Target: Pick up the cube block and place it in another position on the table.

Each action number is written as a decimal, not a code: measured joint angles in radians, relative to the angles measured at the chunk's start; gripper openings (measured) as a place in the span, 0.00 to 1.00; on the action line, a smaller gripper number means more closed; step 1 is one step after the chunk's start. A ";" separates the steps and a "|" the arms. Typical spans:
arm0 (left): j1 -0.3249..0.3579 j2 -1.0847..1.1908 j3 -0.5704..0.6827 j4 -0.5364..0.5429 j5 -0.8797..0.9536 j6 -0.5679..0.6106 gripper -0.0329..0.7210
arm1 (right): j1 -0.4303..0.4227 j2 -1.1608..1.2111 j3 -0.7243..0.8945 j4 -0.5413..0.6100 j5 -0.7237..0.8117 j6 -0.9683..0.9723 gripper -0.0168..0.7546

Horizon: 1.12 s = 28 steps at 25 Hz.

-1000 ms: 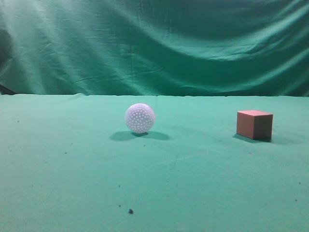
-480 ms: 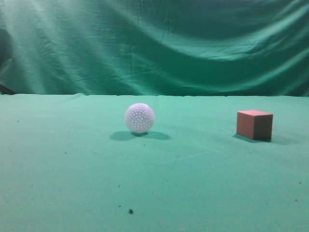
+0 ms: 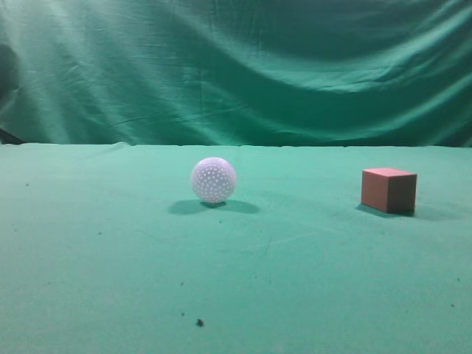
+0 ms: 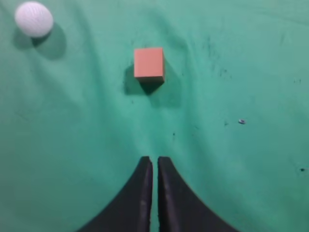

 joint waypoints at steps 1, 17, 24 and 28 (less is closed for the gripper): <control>0.000 0.000 0.000 0.000 0.000 0.000 0.39 | 0.027 0.042 -0.023 -0.034 0.010 0.012 0.02; 0.000 0.000 0.000 0.000 0.000 0.000 0.39 | 0.089 0.515 -0.229 -0.082 -0.075 0.046 0.75; 0.000 0.000 0.000 0.000 0.000 0.000 0.39 | 0.089 0.654 -0.230 -0.084 -0.182 0.048 0.63; 0.000 0.000 0.000 0.000 0.000 0.000 0.39 | 0.089 0.661 -0.240 -0.086 -0.195 0.051 0.30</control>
